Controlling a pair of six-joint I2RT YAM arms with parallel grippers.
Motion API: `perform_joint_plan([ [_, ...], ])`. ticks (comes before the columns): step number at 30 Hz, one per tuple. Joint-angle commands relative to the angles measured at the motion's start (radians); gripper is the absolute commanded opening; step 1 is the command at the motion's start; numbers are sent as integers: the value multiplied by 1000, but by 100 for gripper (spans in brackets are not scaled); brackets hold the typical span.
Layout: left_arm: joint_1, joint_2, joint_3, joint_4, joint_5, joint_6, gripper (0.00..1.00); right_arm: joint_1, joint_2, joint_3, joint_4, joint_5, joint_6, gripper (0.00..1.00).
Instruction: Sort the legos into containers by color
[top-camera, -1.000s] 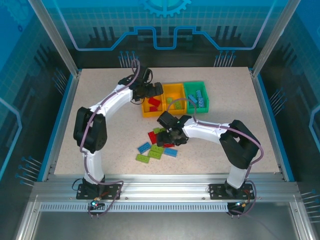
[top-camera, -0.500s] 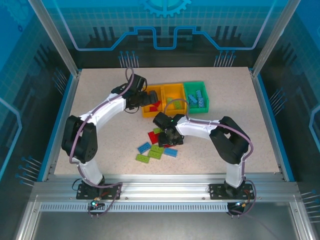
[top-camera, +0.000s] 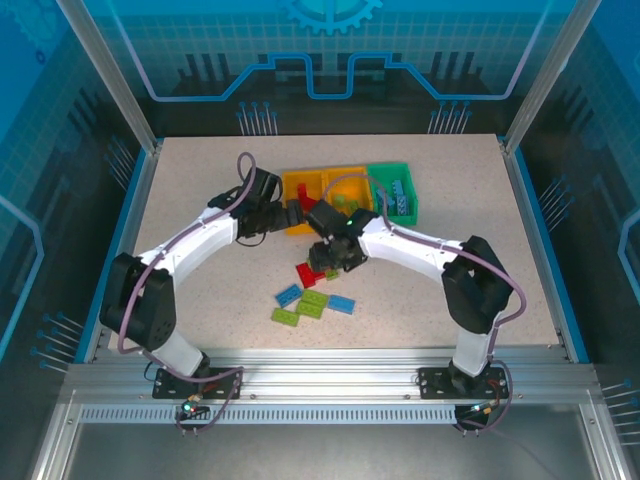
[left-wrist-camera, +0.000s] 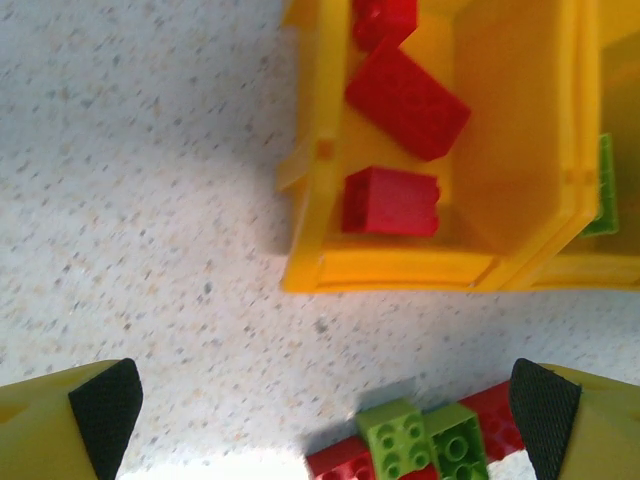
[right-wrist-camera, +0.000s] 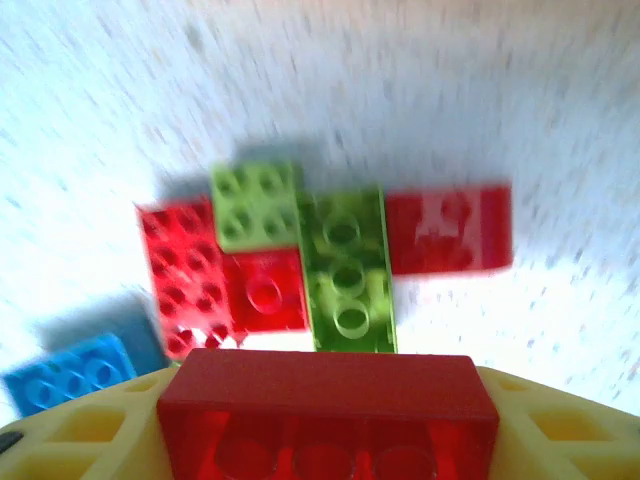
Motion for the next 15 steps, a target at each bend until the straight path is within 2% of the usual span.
perform_joint_plan([
  [1, 10, -72, -63, -1, -33, -19, 99, -59, -3, 101, -16, 19, -97, 58],
  [8, -6, -157, -195, -21, -30, -40, 99, -131, 204, 392, -43, -6, -202, 59],
  [15, -43, -232, -315, -36, -33, -99, 99, -146, 425, 682, -124, -11, -244, 61],
])
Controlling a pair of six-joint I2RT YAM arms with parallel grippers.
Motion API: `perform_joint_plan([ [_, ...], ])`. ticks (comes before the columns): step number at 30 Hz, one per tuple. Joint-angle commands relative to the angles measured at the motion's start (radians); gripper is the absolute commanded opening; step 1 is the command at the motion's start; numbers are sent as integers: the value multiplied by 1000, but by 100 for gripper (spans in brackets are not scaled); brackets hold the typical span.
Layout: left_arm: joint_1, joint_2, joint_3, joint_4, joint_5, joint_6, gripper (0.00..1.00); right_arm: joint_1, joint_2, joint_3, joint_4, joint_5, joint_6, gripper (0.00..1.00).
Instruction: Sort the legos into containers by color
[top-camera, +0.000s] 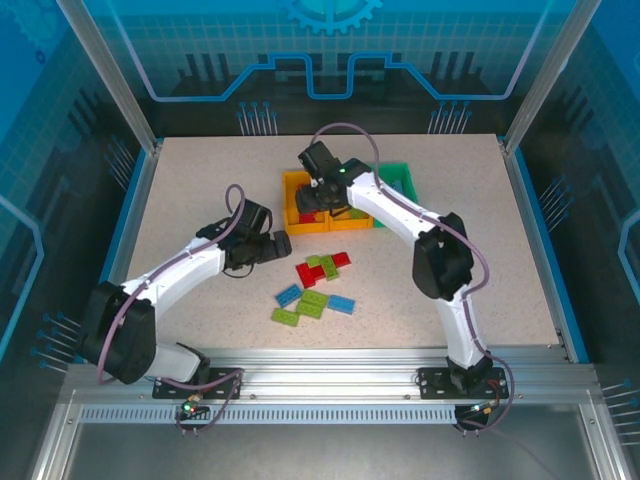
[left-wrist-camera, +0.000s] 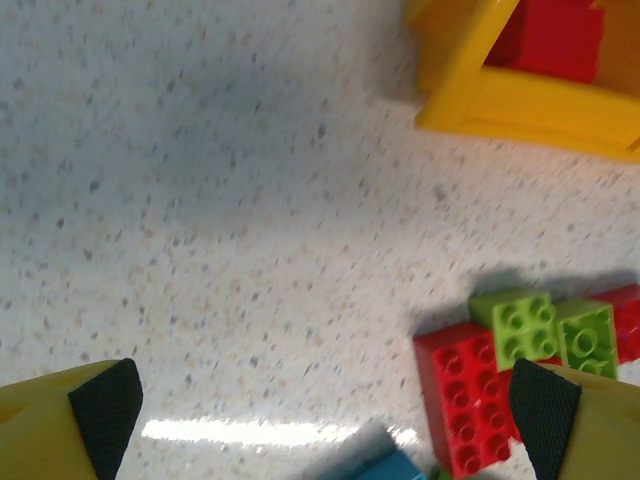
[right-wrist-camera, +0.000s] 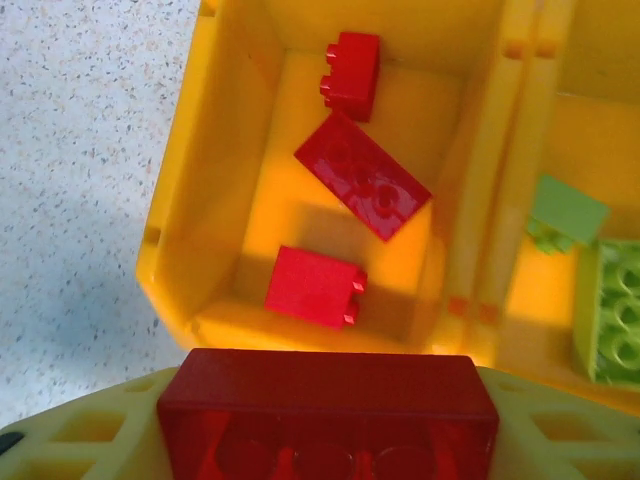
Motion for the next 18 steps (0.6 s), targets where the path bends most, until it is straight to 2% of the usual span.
perform_joint_plan([
  [1, -17, -50, -48, -27, -14, -49, 99, -11, 83, 118, -81, -7, -42, 63],
  [10, -24, -109, -129, 1, -15, -84, 99, -22, 204, 290, -107, -52, -12, 77],
  [15, -34, -95, -139, 2, -15, -89, 99, -20, 183, 314, -148, -43, -5, 90],
  [18, -44, -93, -145, 4, -17, -83, 99, -16, 112, 276, -171, -51, -14, 92],
])
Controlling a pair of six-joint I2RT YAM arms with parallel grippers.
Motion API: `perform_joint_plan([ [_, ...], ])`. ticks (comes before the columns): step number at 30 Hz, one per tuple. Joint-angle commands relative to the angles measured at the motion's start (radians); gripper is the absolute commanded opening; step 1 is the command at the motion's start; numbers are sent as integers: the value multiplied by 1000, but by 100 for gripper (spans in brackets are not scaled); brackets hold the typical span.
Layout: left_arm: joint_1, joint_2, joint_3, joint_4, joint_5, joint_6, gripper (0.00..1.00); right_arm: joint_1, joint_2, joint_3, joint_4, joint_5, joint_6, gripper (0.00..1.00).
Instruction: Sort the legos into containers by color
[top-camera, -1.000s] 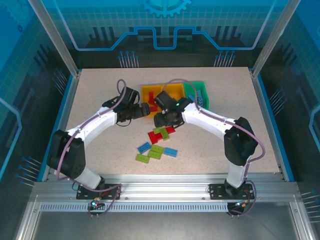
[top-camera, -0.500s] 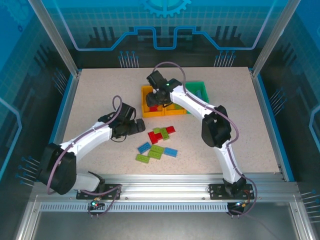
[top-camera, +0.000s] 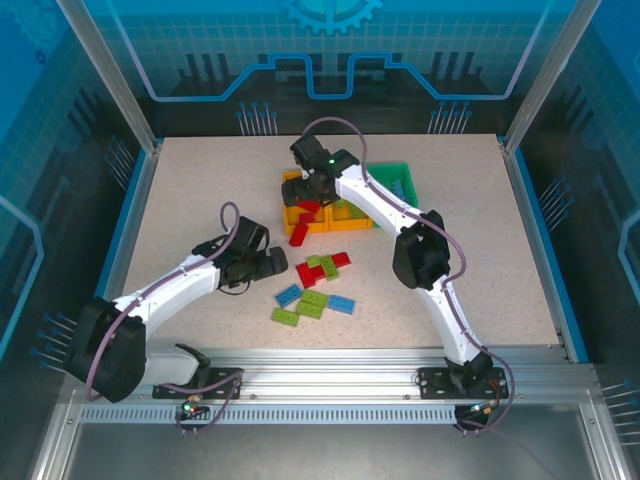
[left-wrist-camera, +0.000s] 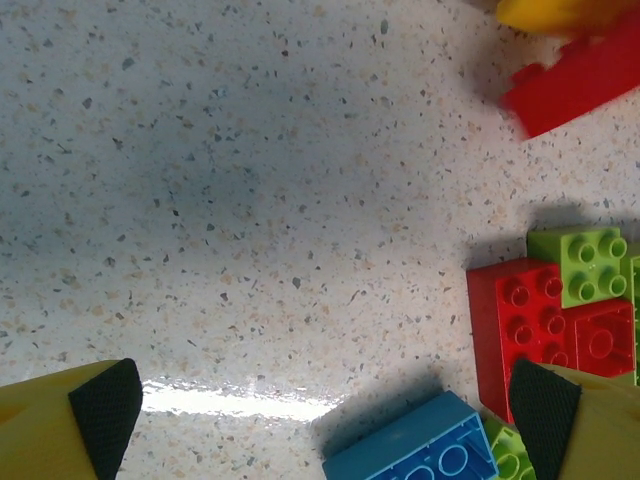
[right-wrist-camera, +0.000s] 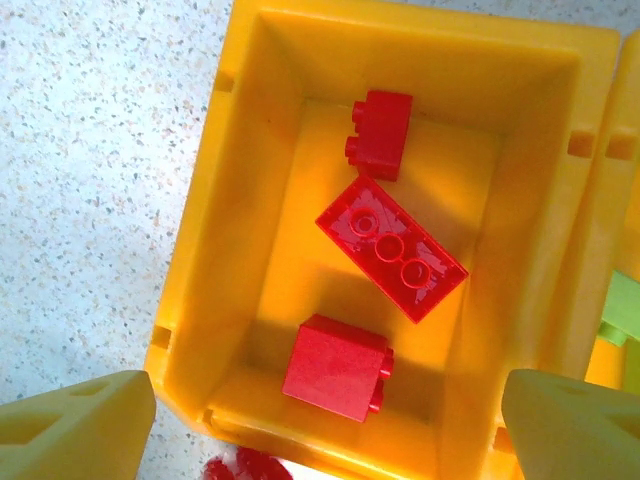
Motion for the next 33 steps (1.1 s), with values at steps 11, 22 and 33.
perform_joint_plan([
  [11, -29, 24, -16, 19, -24, -12, 99, 12, -506, -630, 100, 33, 12, 95],
  [22, -32, 107, 40, 135, 83, 231, 99, 33, -474, -786, 156, -68, 140, 90],
  [33, -32, 422, 319, 111, 93, 494, 94, -49, -615, -1027, 203, -46, 174, 92],
])
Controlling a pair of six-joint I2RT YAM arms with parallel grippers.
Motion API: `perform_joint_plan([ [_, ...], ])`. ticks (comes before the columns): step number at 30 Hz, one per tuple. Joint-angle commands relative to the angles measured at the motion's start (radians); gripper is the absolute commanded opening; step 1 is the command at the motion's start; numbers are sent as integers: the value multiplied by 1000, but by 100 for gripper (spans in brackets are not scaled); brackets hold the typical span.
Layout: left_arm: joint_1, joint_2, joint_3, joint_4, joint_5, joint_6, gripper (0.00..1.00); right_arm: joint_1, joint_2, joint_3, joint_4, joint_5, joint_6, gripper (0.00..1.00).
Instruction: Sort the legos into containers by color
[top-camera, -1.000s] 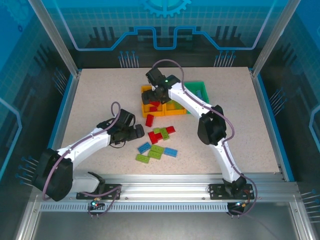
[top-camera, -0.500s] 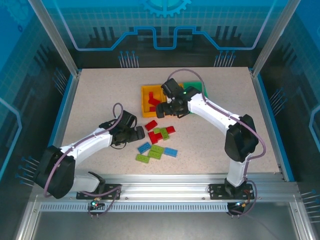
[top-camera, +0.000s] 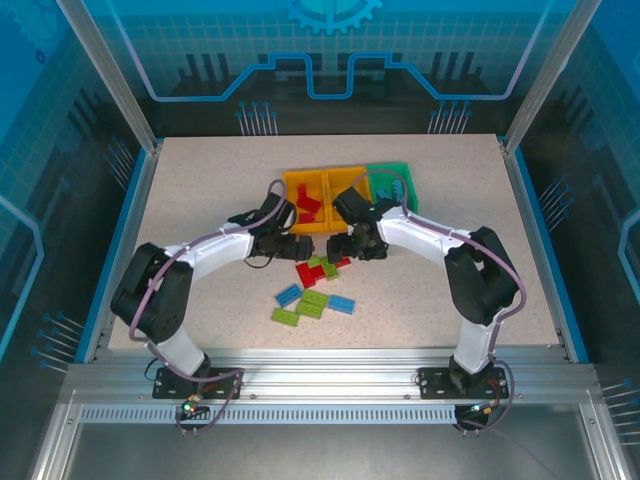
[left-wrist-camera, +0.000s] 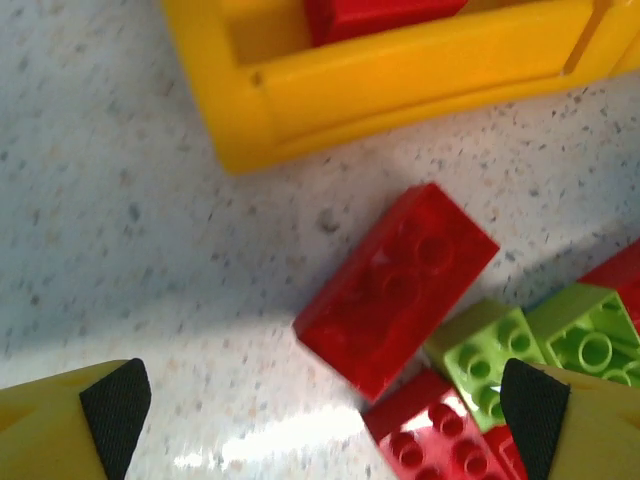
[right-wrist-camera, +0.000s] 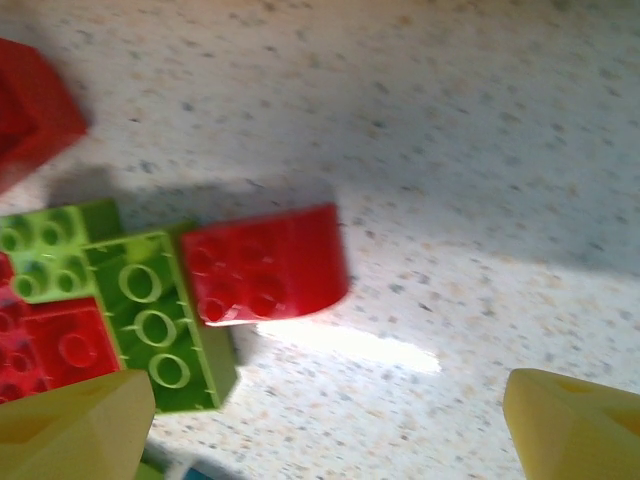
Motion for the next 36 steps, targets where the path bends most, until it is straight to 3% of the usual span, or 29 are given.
perform_joint_plan([
  [1, -6, 58, 53, -5, 30, 112, 94, -35, -78, -46, 25, 8, 30, 92],
  [14, -5, 185, 136, -20, 45, 138, 81, -160, -226, -138, 1, 33, 6, 93],
  [18, -6, 202, 142, -21, 54, 131, 65, -190, -261, -171, 0, 34, 5, 93],
  [25, -6, 194, 124, -14, 69, 93, 64, -215, -292, -207, 0, 32, -1, 93],
  [29, -5, 192, 108, -8, 95, 80, 45, -217, -293, -214, 4, 29, 0, 93],
  [34, -5, 173, 64, 7, 95, 48, 46, -220, -298, -218, 4, 34, 0, 93],
  [36, -6, 164, 56, 0, 87, 46, 54, -223, -298, -219, 5, 33, 0, 93],
])
